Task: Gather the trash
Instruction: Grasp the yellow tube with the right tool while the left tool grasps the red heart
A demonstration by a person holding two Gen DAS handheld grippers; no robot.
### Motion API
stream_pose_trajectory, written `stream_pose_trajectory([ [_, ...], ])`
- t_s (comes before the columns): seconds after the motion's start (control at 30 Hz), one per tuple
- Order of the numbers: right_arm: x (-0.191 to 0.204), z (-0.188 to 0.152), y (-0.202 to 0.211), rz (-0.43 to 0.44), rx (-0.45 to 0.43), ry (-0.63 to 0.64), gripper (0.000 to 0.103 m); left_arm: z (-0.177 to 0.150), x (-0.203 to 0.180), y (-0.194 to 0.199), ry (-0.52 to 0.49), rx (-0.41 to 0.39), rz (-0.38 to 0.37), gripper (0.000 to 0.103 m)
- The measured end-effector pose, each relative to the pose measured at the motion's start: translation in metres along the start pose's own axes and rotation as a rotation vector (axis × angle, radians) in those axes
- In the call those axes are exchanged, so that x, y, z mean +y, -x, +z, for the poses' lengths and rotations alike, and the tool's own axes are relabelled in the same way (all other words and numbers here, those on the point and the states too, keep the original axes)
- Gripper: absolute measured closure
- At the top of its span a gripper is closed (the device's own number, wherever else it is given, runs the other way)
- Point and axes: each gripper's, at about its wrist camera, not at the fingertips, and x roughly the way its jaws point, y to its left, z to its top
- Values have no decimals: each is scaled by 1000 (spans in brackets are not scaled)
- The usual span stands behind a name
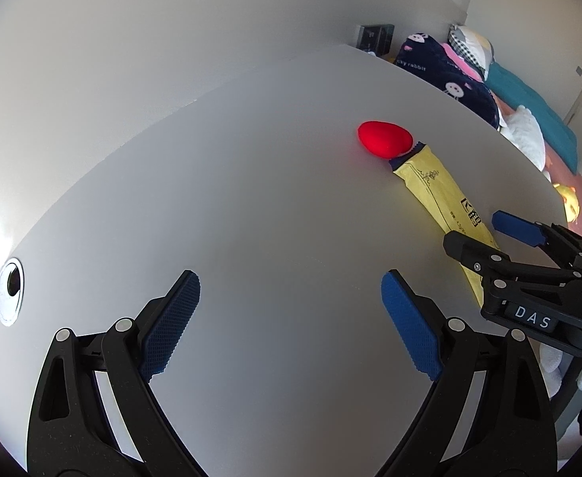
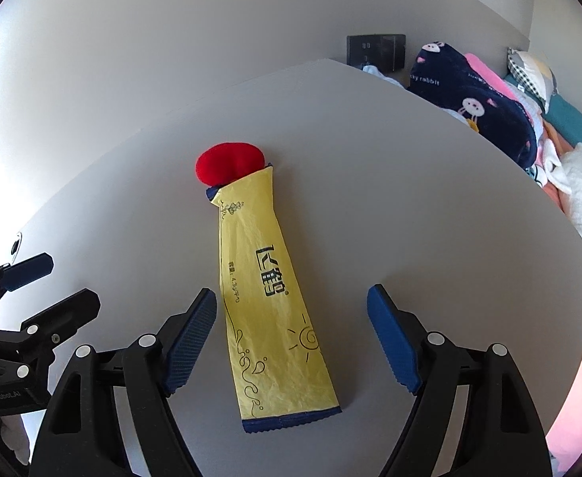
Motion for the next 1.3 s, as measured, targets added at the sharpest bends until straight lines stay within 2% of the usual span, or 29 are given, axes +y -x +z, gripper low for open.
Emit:
stream_pose_trajectory([
  [0.2,0,5,-6,-60,-14,37,46,7,-1,-5,4,-5,-4,13],
  [0.27,-2,9,-7,-51,-9,39,55,12,-3,-8,7,-5,-9,13],
  [0.3,-4,11,-7,-57,-6,31,57,14,-5,-9,6,-6,-11,13],
  [0.43,-17,17,-5,-88,-25,-15,77,27,-13,-15,-14,-9,-24,13],
  [0.7,-44,23,1,-108,-38,-76,78,54,-37,-32,-66,-14,-44,13],
  [0.87,-61,25,1,-123,-34,-115,78,71,-51,-47,-65,-15,-65,13],
  [1.07,-78,29,2,-139,-34,-154,78,91,-67,-66,-102,-19,-61,13],
  [1.3,-92,35,4,-162,-44,-194,78,108,-74,-80,-134,-25,-18,14],
])
